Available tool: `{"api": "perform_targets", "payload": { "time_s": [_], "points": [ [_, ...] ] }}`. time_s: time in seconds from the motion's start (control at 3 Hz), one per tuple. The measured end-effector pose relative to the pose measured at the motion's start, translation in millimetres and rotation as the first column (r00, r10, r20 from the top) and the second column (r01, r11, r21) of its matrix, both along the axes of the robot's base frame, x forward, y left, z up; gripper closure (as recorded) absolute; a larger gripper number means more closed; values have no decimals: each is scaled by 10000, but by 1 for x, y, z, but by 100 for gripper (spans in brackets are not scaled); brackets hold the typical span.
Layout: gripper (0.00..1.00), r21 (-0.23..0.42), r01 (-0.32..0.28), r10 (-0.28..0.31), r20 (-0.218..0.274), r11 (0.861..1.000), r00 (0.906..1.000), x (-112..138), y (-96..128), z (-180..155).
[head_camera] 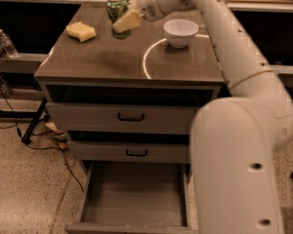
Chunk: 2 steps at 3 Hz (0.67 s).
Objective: Place green can into bottom drawer
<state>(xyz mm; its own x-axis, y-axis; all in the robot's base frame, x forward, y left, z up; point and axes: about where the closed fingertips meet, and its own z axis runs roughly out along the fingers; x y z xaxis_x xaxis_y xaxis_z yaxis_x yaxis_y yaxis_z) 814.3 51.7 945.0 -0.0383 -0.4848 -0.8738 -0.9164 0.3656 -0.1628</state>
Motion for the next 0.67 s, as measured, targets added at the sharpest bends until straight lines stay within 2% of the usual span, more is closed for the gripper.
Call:
{"api": "perform_targets", "payload": {
  "time_s": [0.33,0.67],
  "points": [
    [100,-611,350,-415,-1071,9975,9934,-62,-67,-5],
    [100,-680,87,-174,-1286,9976,9915,-60,-53,-24]
  ]
}}
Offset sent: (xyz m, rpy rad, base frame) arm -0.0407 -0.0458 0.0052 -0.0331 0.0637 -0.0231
